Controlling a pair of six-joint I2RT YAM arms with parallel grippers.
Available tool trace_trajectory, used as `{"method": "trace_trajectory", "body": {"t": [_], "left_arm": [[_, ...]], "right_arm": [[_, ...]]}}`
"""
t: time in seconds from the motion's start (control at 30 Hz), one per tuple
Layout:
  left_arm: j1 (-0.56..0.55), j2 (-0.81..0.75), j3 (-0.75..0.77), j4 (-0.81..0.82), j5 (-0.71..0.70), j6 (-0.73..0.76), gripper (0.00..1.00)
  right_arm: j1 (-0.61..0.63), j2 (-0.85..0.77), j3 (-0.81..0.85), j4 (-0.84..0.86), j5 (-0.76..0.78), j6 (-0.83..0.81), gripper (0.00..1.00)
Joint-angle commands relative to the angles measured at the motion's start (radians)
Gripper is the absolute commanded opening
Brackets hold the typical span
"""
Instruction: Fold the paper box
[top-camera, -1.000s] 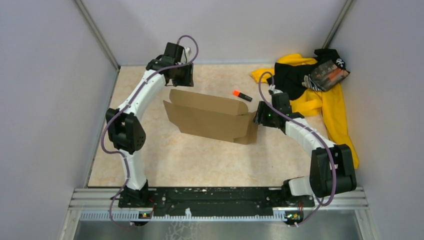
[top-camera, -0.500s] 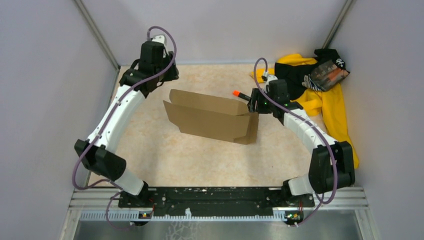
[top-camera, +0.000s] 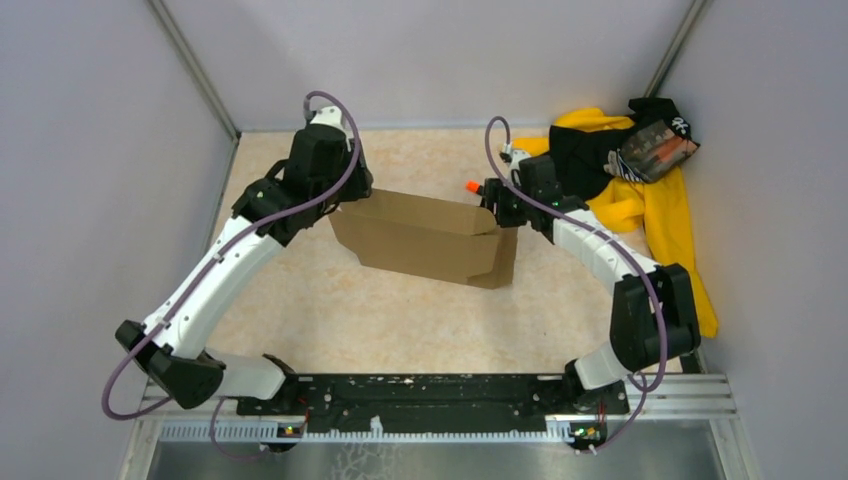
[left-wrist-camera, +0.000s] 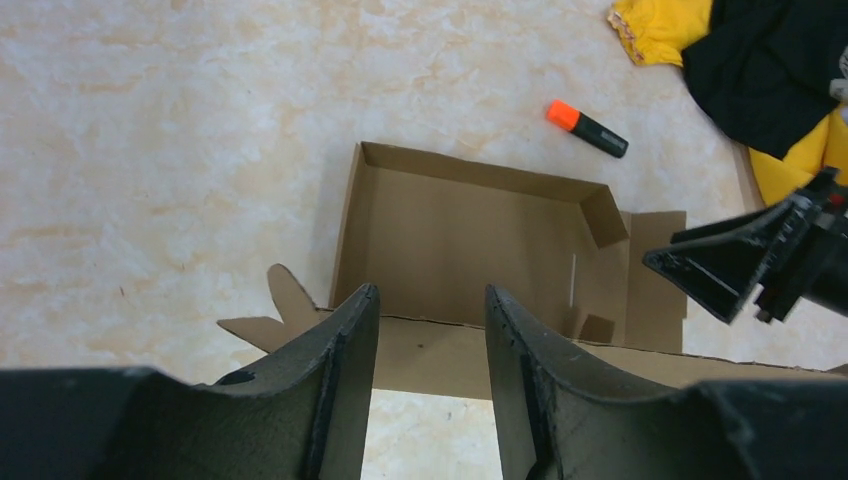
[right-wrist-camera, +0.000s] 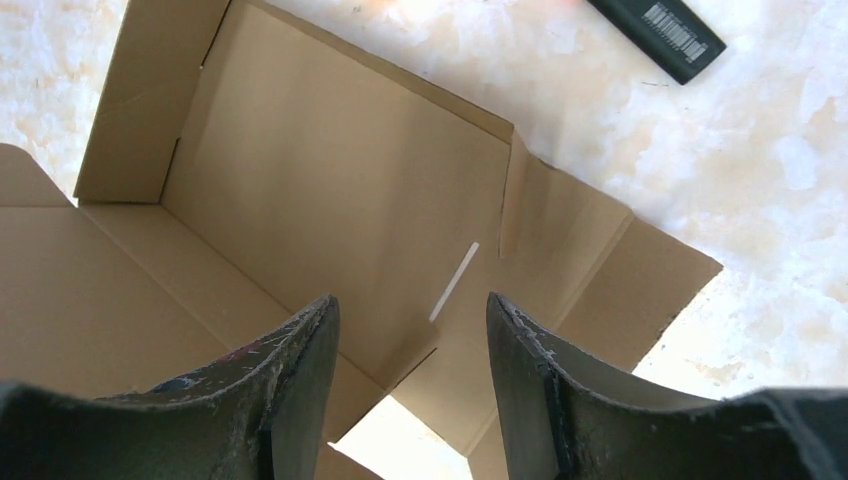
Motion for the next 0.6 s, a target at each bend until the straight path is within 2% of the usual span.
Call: {"method": "trace_trajectory", "body": {"t": [0.0, 0.33, 0.57], "left_arm": [[-0.060, -0.072, -0.039, -0.044, -0.063, -0.047, 0.50], [-0.182, -0.215, -0.244, -0.069, -0.128, -0.142, 0.49], [-0.214, -0.221, -0.358, -0.052, -0.063, -0.187, 0.48]], "right_arm": [[0.021, 0.006, 0.064, 0.033, -0.024, -0.019, 0.55], [0.034, 0.013, 0.061, 0.019, -0.020, -0.041, 0.55], [0.052, 0.017, 0.054, 0.027, -0.033, -0.046, 0.55]]}}
